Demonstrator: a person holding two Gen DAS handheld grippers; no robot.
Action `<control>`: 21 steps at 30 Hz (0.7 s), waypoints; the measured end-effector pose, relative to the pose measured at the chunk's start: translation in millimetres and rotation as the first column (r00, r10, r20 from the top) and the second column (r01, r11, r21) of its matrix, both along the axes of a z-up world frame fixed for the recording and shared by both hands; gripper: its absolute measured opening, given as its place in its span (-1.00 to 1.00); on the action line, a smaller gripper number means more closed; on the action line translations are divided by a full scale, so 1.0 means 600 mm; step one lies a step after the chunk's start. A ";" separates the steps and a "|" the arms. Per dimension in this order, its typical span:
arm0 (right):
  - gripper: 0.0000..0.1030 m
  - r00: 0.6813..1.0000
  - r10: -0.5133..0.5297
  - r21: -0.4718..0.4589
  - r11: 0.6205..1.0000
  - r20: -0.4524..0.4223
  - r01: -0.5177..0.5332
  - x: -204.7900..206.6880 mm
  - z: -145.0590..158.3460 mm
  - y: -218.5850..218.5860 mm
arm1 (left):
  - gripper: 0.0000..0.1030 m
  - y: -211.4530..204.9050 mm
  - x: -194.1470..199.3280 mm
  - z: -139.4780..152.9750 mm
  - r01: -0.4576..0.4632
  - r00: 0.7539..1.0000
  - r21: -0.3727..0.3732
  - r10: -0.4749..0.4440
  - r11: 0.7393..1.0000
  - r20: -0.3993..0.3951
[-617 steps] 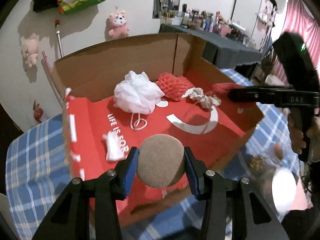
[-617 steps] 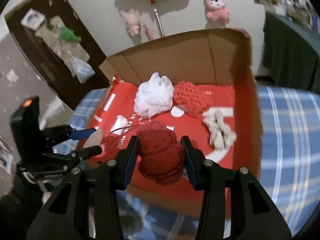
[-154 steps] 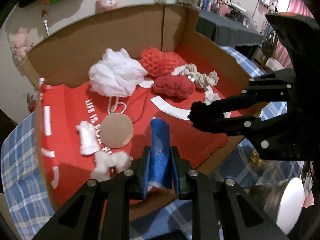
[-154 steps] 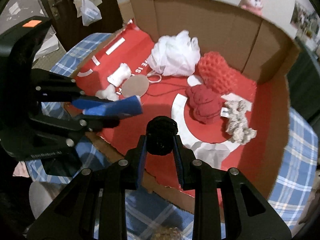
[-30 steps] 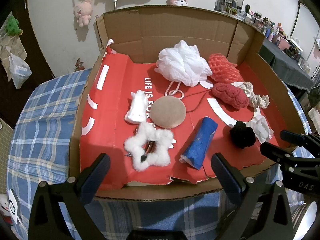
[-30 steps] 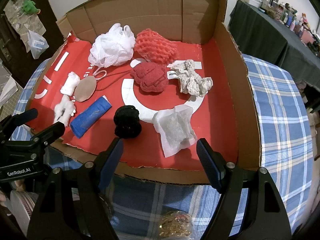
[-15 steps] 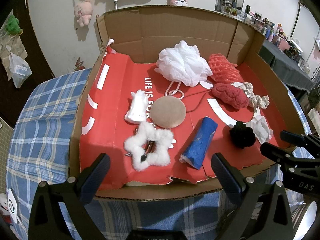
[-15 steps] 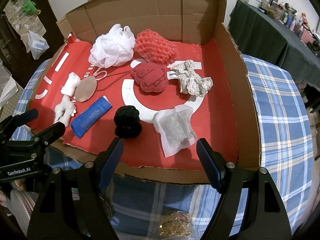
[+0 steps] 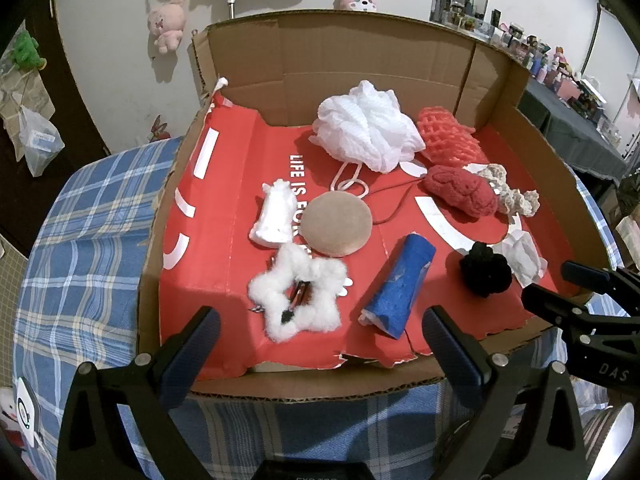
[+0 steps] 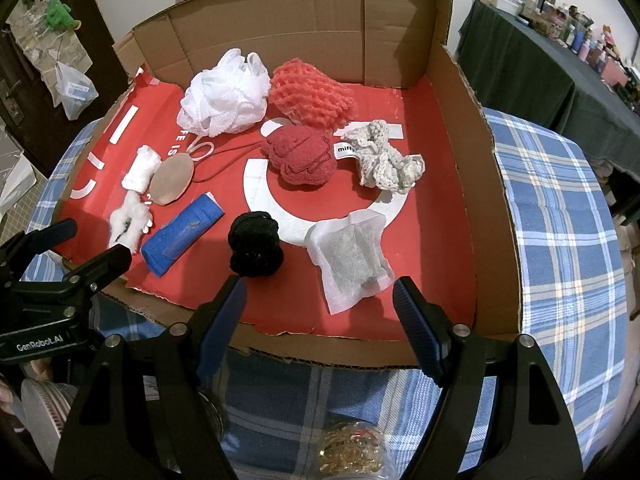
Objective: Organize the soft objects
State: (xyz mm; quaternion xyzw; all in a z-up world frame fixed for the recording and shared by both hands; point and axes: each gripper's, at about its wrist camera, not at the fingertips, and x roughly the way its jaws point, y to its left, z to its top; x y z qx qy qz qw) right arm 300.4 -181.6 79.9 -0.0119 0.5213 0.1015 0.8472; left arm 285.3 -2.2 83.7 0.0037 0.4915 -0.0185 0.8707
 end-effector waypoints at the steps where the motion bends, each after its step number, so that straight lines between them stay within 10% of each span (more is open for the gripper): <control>1: 0.46 1.000 0.000 0.000 1.000 0.000 0.000 0.000 0.000 -0.001 | 1.00 -0.001 0.000 0.000 0.001 1.000 -0.001 -0.001 1.000 0.000; 21: 0.46 1.000 0.001 0.000 1.000 -0.002 -0.001 0.000 0.002 0.000 | 1.00 0.001 -0.001 0.001 0.013 1.000 -0.023 -0.014 1.000 -0.010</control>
